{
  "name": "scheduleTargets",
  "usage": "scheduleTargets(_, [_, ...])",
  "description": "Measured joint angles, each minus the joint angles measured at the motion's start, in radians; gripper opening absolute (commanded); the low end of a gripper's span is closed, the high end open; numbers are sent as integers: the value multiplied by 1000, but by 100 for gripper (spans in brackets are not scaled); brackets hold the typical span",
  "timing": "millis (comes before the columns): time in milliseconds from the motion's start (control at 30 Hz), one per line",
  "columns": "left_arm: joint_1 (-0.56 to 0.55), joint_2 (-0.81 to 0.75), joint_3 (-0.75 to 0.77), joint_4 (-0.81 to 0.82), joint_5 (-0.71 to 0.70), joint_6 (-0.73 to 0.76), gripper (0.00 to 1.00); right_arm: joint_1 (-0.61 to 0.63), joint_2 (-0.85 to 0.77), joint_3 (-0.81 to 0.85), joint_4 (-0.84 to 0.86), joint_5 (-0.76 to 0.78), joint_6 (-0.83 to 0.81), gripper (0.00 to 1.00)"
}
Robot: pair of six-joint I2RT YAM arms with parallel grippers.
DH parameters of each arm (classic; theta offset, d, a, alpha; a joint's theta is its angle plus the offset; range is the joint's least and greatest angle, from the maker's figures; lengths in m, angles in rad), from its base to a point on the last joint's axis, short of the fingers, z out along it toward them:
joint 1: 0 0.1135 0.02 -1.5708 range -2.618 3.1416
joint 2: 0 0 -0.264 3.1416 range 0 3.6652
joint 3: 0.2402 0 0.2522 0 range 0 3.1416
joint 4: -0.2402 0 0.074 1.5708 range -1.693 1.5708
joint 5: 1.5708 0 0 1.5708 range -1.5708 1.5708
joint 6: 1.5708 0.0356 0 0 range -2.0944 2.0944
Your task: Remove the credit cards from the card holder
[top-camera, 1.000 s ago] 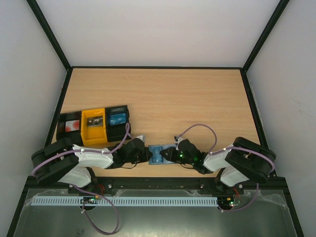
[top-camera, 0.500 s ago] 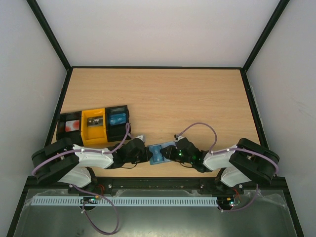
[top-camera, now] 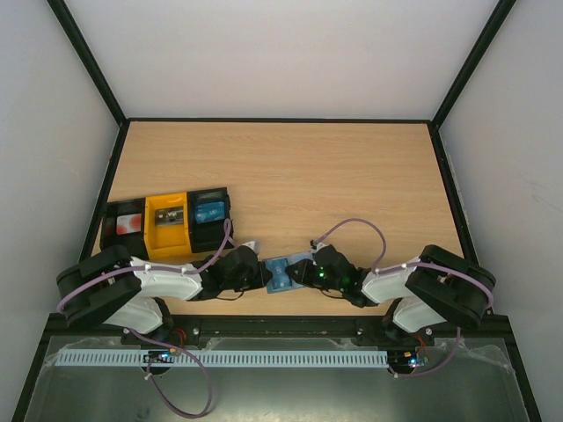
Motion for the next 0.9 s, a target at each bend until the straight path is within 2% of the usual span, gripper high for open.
scheduleTargets(233, [0,7,0,10,1,1,3,-5,19,-17,40,-12,0,9])
scheduleTargets(333, [0,9,0,13,1,1,3,-9,44,-25,85,-19,6,3])
scheduleTargets(433, [0,10,0,14,2,1,3,-15,64,-37,126,-19,13,2])
scheduleTargets(567, [0,8,0,16,0,-3,15,-15,62,-53,152,-18,18,2])
scheduleTargets(900, [0,-5,-11,18,-4,1,7,-3,11,-84,145,-29,21,2])
